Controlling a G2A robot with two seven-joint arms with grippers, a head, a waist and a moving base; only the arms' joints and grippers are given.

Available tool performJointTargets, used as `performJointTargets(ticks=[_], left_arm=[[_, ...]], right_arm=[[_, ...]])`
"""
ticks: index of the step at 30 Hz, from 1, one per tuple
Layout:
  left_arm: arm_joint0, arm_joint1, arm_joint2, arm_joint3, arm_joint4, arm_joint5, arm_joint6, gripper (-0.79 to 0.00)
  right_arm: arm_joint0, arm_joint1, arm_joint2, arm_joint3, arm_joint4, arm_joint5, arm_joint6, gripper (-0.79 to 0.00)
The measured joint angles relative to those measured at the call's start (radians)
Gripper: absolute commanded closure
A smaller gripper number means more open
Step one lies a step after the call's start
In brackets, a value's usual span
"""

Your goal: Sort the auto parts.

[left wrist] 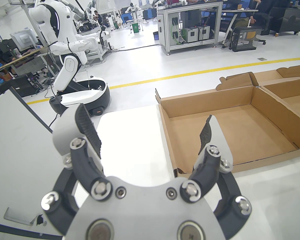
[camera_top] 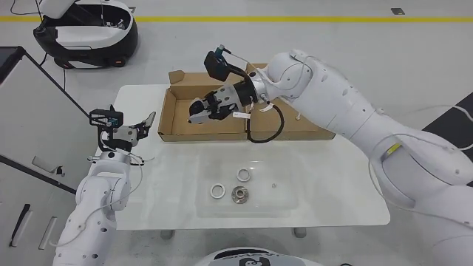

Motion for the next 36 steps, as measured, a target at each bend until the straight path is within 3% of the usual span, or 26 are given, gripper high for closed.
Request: performJointTargets(ticks=[26, 30, 36], left_arm=[[0.000, 0.000, 0.000, 0.000, 0.000, 0.000, 0.000, -0.785], [0.000, 0.000, 0.000, 0.000, 0.000, 0.000, 0.000, -0.785], [0.000, 0.000, 0.000, 0.000, 0.000, 0.000, 0.000, -0.785]], right_arm=[[-0.004, 0.000, 0.003, -0.004, -0.006, 0.006, -0.006, 0.000], [-0.033, 0.013, 0.041, -0.023, -0.022, 0.010, -0.042, 0.000], [-0.080, 0.056, 0.110, -0.070, 0.036, 0.000, -0.003, 0.000]])
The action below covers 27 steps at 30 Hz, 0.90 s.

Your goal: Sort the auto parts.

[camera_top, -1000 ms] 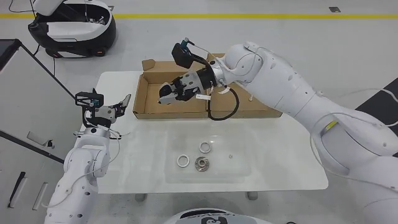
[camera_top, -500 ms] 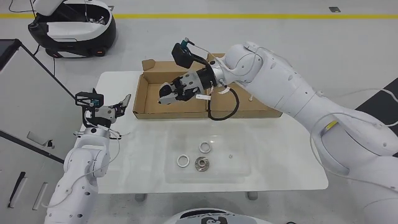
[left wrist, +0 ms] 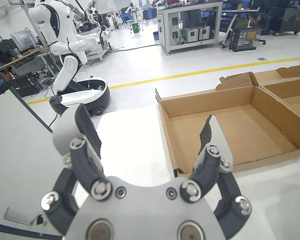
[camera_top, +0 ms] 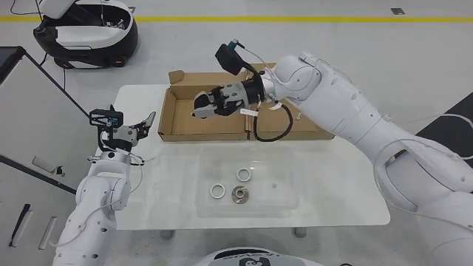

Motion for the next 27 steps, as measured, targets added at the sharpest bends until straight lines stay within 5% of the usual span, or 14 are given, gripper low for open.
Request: performJointTargets(ticks=[15, 27], left_arm=[[0.000, 0.000, 0.000, 0.000, 0.000, 0.000, 0.000, -0.785], [0.000, 0.000, 0.000, 0.000, 0.000, 0.000, 0.000, -0.785]], right_arm=[[-0.211, 0.153, 0.191, -0.282, 0.252, 0.000, 0.003, 0.000], [-0.215, 0.148, 0.169, -0.466, 0.504, 0.000, 0.003, 0.000]])
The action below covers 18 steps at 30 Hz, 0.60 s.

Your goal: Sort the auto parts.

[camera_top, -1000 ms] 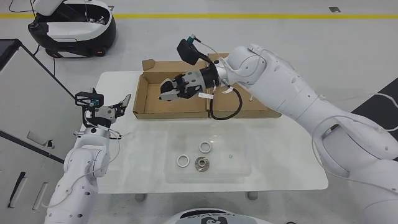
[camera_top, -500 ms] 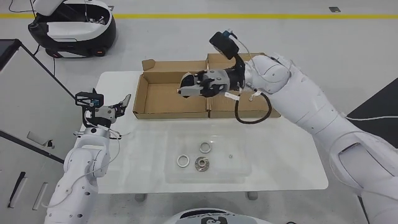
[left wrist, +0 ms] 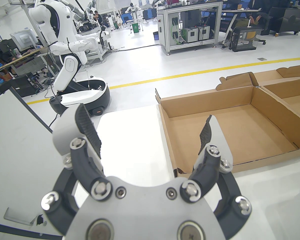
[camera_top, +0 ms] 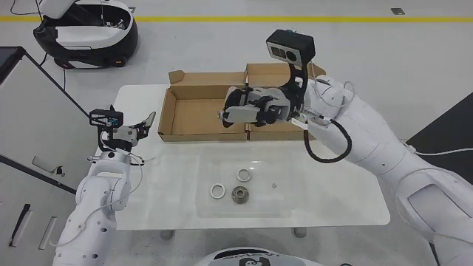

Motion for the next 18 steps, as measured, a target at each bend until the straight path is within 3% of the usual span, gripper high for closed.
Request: performJointTargets(ticks=[10, 18], left_arm=[[0.000, 0.000, 0.000, 0.000, 0.000, 0.000, 0.000, -0.785], [0.000, 0.000, 0.000, 0.000, 0.000, 0.000, 0.000, -0.785]], right_arm=[[-0.022, -0.047, 0.041, -0.106, 0.118, 0.000, 0.000, 0.000], [-0.025, -0.050, 0.047, -0.114, 0.122, 0.000, 0.000, 0.000]])
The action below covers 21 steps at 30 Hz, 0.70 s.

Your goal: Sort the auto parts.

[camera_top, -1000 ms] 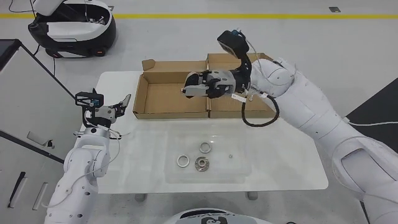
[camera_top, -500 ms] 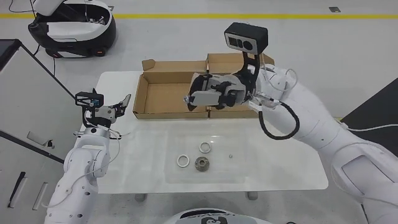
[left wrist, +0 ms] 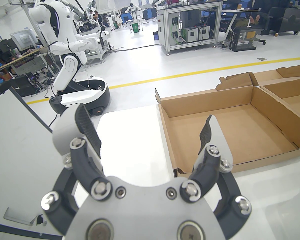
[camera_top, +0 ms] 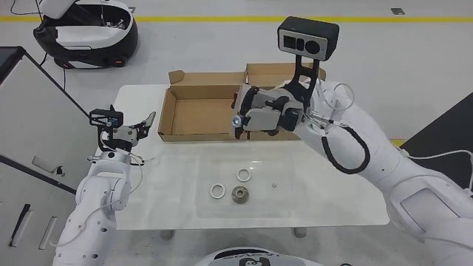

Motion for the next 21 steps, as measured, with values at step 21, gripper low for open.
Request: performJointTargets(ticks=[21], left_arm=[[0.000, 0.000, 0.000, 0.000, 0.000, 0.000, 0.000, -0.785]], right_arm=[[-0.045, 0.007, 0.077, 0.000, -0.075, 0.000, 0.000, 0.000]])
